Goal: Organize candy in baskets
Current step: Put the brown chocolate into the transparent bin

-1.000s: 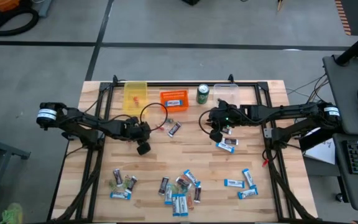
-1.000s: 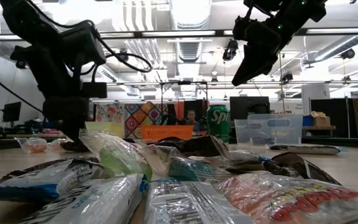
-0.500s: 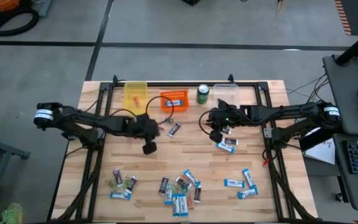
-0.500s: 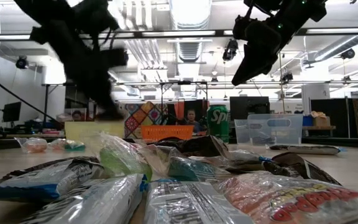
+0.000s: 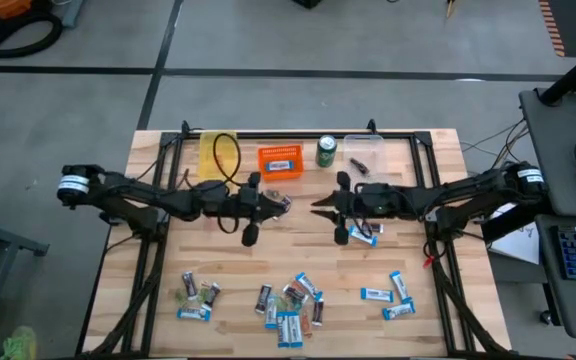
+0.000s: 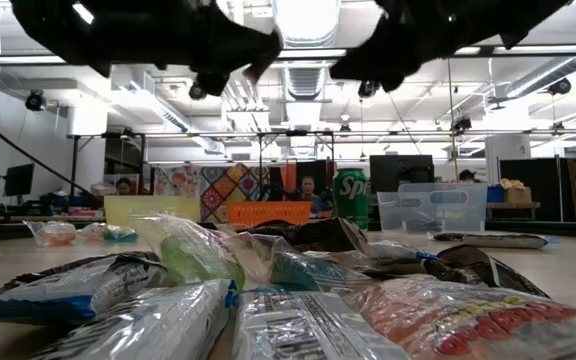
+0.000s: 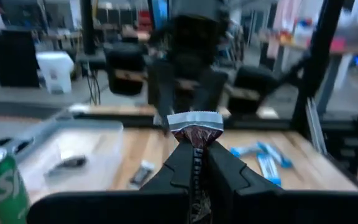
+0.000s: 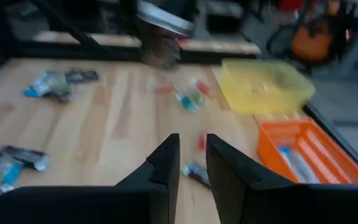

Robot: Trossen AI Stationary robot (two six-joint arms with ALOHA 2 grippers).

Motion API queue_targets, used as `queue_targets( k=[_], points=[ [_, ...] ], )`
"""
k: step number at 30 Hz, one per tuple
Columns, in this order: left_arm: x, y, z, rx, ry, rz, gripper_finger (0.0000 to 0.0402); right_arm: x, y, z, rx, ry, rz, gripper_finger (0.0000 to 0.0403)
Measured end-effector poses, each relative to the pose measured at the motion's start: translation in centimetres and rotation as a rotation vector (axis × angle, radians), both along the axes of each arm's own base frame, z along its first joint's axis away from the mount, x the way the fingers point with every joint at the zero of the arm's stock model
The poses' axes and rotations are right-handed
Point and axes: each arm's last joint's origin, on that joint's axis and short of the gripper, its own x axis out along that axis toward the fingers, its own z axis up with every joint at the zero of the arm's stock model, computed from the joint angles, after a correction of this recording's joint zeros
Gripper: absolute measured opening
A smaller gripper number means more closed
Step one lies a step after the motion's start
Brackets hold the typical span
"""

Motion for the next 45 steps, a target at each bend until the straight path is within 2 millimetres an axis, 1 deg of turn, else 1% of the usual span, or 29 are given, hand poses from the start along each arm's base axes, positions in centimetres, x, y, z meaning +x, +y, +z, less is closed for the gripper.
queue_targets(
  k=[3,5,7,12,15,19,23,26,29,33,37,39,42,45],
  points=[
    [0.9,0.0,-0.5,-0.014,-0.064,-0.002,0.0001,0.4,0.4,0.0,0.011,-0.033,0.011,0.0101],
    [1.5,-0.1,-1.1,-0.027,-0.077,-0.004,0.0001,0.8,0.4,-0.1,0.025,-0.053,0.005,0.0124],
    [2.2,-0.1,-1.2,-0.034,-0.106,-0.005,0.0001,1.1,0.4,-0.4,0.041,-0.05,0.0,0.0147],
    [3.8,-0.1,-2.0,-0.054,-0.108,-0.005,0.0001,2.0,0.5,-0.8,0.047,-0.09,0.0,0.0196],
    [5.0,-0.1,-2.2,-0.058,-0.115,-0.006,0.0001,2.1,0.5,-1.2,0.044,-0.069,0.003,0.0212],
    [6.0,-0.1,-2.4,-0.059,-0.108,-0.007,0.0001,2.1,0.5,-1.3,0.035,-0.068,0.01,0.0215],
    [6.3,0.0,-2.3,-0.058,-0.114,-0.007,0.0002,2.1,0.5,-1.2,0.029,-0.071,0.012,0.0204],
    [6.2,0.0,-2.3,-0.058,-0.116,-0.007,0.0002,2.2,0.5,-1.2,0.022,-0.072,0.015,0.0181],
    [6.2,0.0,-2.3,-0.06,-0.114,-0.007,0.0002,2.2,0.5,-1.2,0.021,-0.071,0.014,0.0145],
    [6.2,0.0,-2.3,-0.09,-0.11,-0.009,0.0005,2.2,0.5,-1.2,0.019,-0.071,0.014,0.0083],
    [6.2,0.0,-2.3,-0.102,-0.107,-0.009,0.0024,2.1,0.5,-1.3,0.018,-0.062,0.011,0.0027],
    [6.2,0.0,-2.3,-0.102,-0.104,-0.012,0.0041,2.1,0.5,-1.4,0.019,-0.053,0.01,0.0018],
    [6.1,0.0,-2.2,-0.093,-0.089,-0.025,0.0072,2.0,0.5,-1.5,0.031,-0.035,0.014,0.0019],
    [5.8,0.1,-1.9,-0.076,-0.036,-0.019,0.0101,1.6,0.4,-1.5,0.029,0.005,0.001,0.0019]
  ],
)
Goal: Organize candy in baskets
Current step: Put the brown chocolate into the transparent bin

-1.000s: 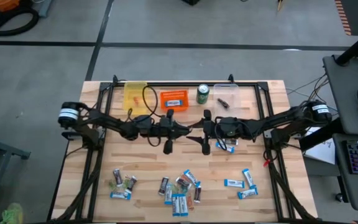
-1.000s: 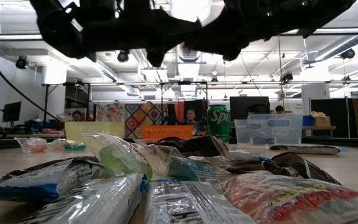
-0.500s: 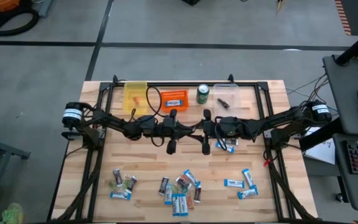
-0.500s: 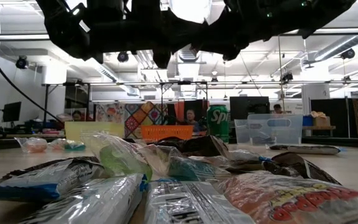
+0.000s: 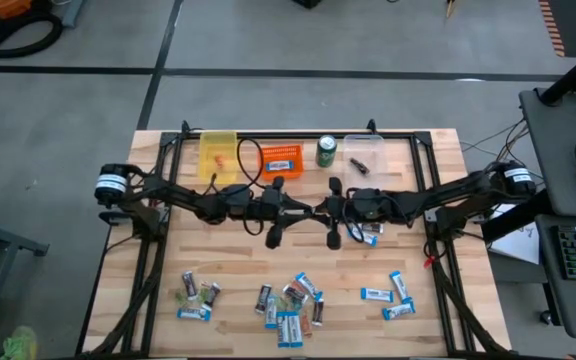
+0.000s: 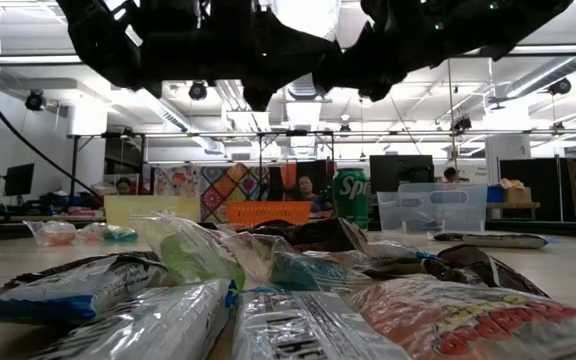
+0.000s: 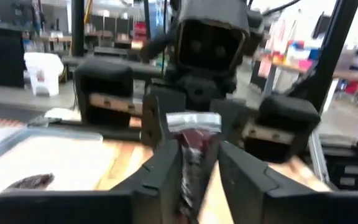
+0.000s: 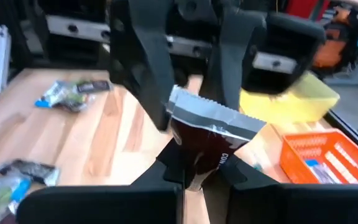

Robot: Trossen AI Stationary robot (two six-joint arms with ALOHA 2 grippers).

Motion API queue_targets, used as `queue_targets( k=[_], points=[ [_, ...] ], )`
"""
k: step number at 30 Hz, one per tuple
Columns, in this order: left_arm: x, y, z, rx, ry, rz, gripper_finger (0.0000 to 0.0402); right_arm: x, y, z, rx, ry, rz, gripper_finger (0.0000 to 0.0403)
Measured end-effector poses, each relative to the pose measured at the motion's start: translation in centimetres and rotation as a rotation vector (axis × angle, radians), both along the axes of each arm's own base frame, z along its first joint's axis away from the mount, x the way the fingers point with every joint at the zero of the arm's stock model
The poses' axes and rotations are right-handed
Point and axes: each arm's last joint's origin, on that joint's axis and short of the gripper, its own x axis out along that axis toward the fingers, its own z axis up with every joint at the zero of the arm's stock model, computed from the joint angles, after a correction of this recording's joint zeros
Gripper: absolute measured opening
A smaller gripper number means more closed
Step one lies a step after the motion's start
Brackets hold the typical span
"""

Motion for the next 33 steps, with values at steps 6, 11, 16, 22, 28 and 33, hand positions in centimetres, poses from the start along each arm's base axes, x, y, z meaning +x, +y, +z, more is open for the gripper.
queue_targets(
  k=[6,11,16,22,28,33],
  points=[
    [-1.7,0.3,1.2,0.031,0.21,0.008,0.0136,-1.9,-1.6,0.5,-0.063,0.119,-0.205,0.0018],
    [-3.7,0.1,2.0,0.021,0.471,-0.001,0.0141,-4.1,-4.2,0.0,-0.145,0.281,-0.573,0.0018],
    [-5.0,-0.7,1.7,0.016,0.613,-0.044,0.0141,-6.2,-7.6,-0.7,-0.026,0.362,-0.845,0.0018],
    [-5.3,-1.9,0.2,-0.019,0.666,-0.169,0.0141,-7.3,-10.2,-1.7,0.081,0.401,-1.011,0.002],
    [-4.7,-2.7,-1.2,-0.016,0.71,-0.196,0.0141,-7.5,-11.3,-2.2,0.134,0.421,-1.025,0.0071],
    [-4.4,-3.2,-2.2,-0.018,0.744,-0.219,0.0141,-7.7,-11.4,-2.2,0.143,0.422,-1.037,0.013]
  ],
)
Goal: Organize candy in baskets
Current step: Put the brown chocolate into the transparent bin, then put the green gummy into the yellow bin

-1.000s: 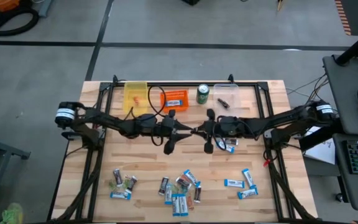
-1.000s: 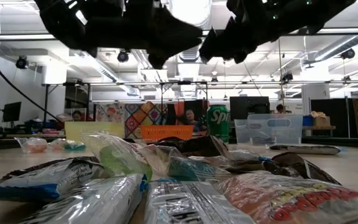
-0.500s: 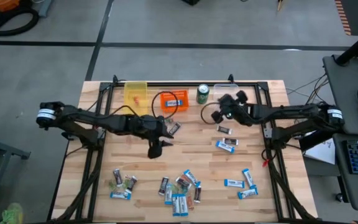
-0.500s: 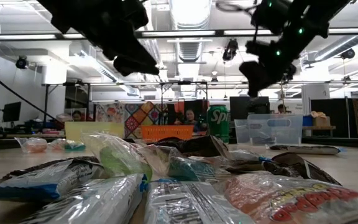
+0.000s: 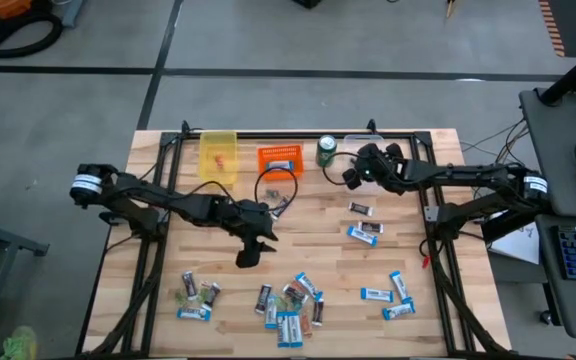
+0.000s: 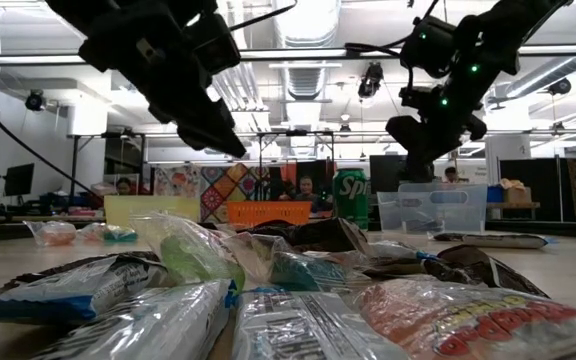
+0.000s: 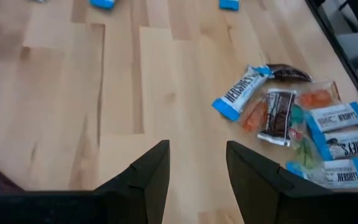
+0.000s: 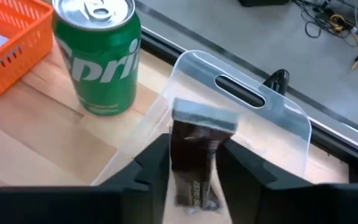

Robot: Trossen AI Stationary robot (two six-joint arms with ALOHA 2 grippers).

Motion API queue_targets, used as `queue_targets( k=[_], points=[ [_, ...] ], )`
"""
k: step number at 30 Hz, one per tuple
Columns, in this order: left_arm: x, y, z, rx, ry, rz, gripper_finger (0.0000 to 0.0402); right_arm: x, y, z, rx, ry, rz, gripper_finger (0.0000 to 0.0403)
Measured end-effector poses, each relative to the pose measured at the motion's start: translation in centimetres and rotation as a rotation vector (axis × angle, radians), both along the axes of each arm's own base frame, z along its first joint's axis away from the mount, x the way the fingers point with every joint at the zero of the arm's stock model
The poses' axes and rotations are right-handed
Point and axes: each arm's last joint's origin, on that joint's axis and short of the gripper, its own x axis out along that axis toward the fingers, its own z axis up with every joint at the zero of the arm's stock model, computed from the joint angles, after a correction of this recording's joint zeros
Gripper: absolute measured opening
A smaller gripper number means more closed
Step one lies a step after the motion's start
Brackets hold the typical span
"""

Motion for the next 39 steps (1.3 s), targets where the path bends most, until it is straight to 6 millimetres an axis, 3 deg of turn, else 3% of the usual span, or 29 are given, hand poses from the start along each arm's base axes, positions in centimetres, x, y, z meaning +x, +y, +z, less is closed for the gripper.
queue_targets(
  k=[10,18,29,35,39],
  points=[
    [-0.1,-1.3,0.0,-0.059,0.012,-0.026,0.0141,0.2,0.0,0.5,0.017,-0.031,0.017,0.0196],
    [-0.4,-4.2,0.2,-0.067,-0.017,-0.119,0.015,0.4,0.2,0.6,0.065,-0.056,0.067,0.0201],
    [-1.0,-7.6,0.6,-0.018,-0.099,-0.107,0.0244,0.6,0.5,0.6,0.063,-0.057,0.082,0.0201],
    [-0.9,-8.4,0.6,-0.014,-0.143,-0.088,0.0245,0.6,0.6,0.6,0.062,-0.056,0.087,0.0201],
    [0.1,-9.0,-1.2,-0.009,-0.137,-0.09,0.0239,0.6,0.6,0.6,0.061,-0.051,0.092,0.0201]
  ],
)
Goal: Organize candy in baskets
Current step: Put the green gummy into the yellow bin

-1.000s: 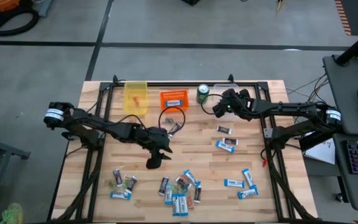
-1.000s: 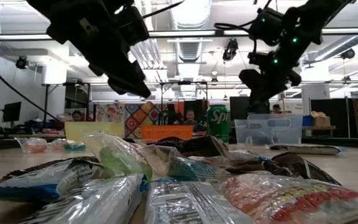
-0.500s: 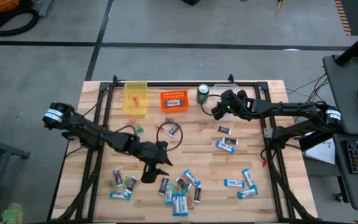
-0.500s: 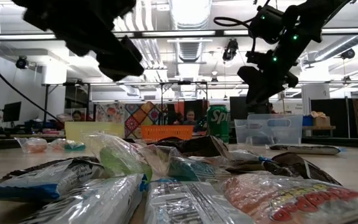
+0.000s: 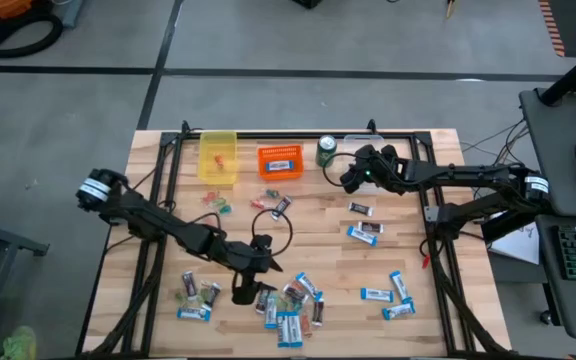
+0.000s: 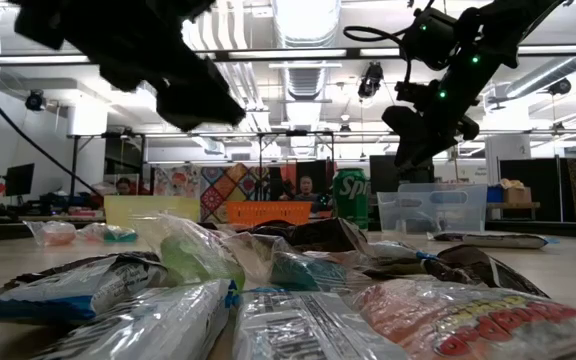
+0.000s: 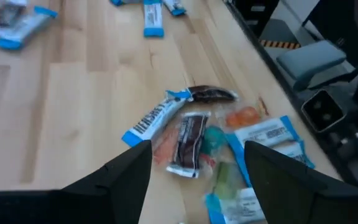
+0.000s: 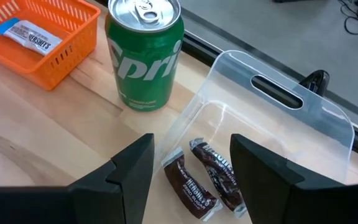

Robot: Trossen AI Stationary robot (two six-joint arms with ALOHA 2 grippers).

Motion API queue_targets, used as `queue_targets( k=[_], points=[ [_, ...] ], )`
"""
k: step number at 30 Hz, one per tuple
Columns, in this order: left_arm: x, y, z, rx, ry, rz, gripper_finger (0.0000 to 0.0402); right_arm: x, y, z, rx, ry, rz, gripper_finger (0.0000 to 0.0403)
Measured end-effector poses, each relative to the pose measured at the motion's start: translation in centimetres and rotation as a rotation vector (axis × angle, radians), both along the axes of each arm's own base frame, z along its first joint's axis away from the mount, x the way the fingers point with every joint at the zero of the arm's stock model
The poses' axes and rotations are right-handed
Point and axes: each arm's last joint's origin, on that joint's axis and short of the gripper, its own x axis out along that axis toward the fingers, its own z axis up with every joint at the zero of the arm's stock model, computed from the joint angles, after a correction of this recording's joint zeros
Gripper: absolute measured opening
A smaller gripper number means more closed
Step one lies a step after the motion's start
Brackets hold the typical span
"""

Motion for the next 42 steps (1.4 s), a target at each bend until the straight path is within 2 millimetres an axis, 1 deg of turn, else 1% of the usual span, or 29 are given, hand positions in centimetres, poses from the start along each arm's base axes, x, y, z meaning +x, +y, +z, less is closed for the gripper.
queue_targets(
  k=[2,4,10,16,30,39,42],
  points=[
    [0.3,-0.2,-1.3,0.006,0.033,-0.008,0.0238,0.0,0.0,0.0,-0.001,0.001,0.001,0.0201],
    [0.7,-0.5,-2.3,-0.019,0.046,-0.021,0.0237,0.0,0.0,0.0,-0.001,0.002,0.001,0.0201],
    [1.0,-0.5,-4.1,-0.081,0.126,-0.038,0.0237,0.0,0.0,0.0,-0.001,0.002,0.002,0.0201],
    [0.9,-0.7,-5.2,-0.104,0.181,-0.051,0.0237,0.0,0.1,-0.1,0.019,-0.004,0.019,0.0201],
    [0.8,-0.6,-5.8,-0.125,0.218,-0.049,0.0232,0.0,0.1,-0.1,0.021,-0.006,0.022,0.0201],
    [0.9,-0.7,-5.8,-0.132,0.207,-0.047,0.0231,0.1,0.2,-0.1,0.022,-0.006,0.026,0.0201],
    [0.8,-0.7,-5.8,-0.132,0.209,-0.047,0.0222,0.1,0.2,-0.1,0.022,-0.006,0.026,0.0201]
  ],
)
